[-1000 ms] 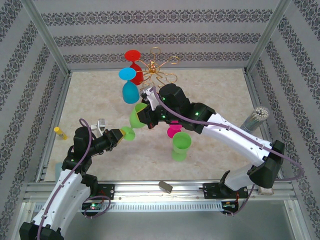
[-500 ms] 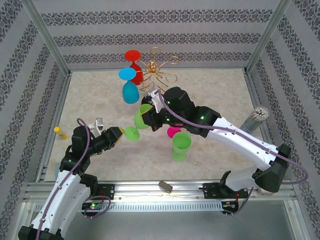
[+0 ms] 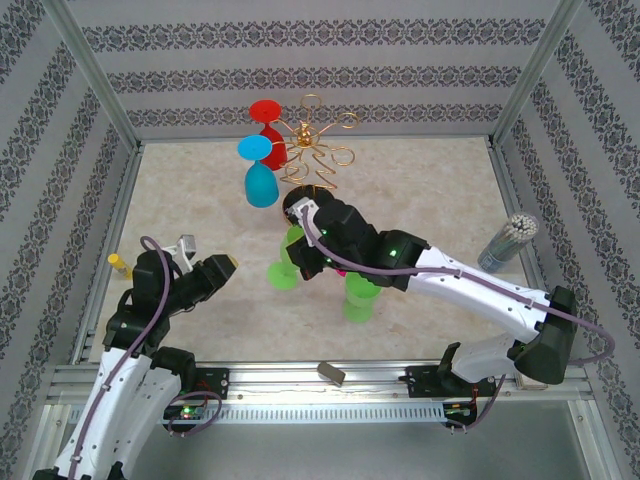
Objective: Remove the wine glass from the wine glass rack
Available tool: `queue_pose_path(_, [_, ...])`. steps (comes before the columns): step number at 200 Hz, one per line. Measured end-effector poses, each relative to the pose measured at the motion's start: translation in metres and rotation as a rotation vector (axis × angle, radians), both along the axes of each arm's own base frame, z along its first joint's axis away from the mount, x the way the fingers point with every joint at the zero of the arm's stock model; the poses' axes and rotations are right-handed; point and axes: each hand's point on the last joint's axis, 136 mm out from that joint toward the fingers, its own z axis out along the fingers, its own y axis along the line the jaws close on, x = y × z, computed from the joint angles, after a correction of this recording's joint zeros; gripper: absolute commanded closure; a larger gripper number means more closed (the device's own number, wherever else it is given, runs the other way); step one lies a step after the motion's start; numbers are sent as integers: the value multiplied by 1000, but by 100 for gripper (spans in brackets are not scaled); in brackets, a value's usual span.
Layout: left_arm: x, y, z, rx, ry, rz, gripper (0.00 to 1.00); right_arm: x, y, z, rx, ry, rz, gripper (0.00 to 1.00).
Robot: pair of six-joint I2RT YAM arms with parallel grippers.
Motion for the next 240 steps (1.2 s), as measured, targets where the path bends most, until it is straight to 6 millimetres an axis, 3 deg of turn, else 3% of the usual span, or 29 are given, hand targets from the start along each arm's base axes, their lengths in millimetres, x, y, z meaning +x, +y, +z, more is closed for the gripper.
queue_pose_path(35, [-2, 6, 2, 55, 12, 7, 58, 2, -1, -18, -62, -13, -32, 100])
queue_pose_path(168, [0, 12, -3, 133, 31, 7, 58, 39, -6, -94, -322, -57, -171, 100])
queue_pose_path(240, [1, 12, -6, 140, 40, 2, 58, 47, -3, -96, -350, -87, -181, 100])
